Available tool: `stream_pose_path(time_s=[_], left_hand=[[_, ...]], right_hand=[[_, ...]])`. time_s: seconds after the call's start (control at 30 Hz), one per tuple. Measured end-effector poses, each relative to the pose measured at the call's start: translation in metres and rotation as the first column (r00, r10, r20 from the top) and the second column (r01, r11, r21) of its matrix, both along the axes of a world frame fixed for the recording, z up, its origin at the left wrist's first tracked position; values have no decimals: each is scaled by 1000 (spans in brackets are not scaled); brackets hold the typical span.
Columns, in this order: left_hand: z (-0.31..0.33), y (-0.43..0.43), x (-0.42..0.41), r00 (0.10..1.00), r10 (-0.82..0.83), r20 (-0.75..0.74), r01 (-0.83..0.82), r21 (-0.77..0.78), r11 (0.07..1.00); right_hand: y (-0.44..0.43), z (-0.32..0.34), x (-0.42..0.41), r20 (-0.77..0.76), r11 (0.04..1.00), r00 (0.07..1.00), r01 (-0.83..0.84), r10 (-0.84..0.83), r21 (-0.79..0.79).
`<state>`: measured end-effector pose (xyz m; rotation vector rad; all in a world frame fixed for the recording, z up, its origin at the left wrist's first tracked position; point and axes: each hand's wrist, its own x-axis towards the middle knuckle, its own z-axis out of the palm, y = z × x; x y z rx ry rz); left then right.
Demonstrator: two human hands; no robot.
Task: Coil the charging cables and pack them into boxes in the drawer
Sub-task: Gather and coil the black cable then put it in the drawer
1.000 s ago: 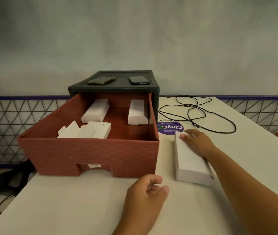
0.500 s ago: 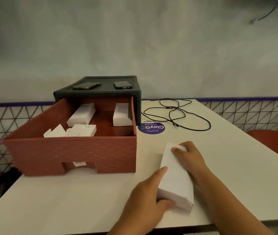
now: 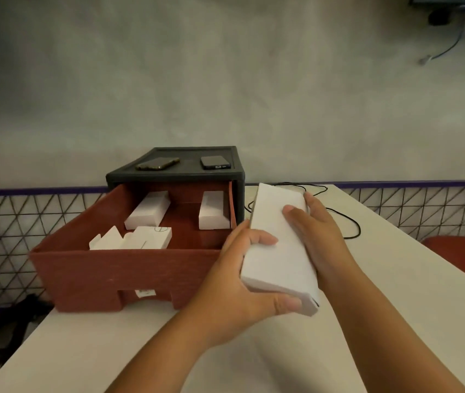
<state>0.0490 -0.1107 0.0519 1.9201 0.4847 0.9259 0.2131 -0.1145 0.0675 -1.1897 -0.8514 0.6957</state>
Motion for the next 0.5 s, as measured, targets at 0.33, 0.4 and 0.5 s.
stream_pose_path(time_s=[0.33, 0.4, 0.5], left_hand=[[61, 65, -33, 963, 235, 130, -171, -380, 909], [64, 82, -42, 956, 278, 96, -207, -449, 869], [64, 107, -54, 951, 306, -48, -288, -500, 817]], right_hand=[[43, 36, -52, 260, 988, 954, -132, 149, -84], [45, 31, -50, 278, 976, 940, -164, 198, -141], [45, 19, -44, 397, 963, 887, -159, 236, -218]])
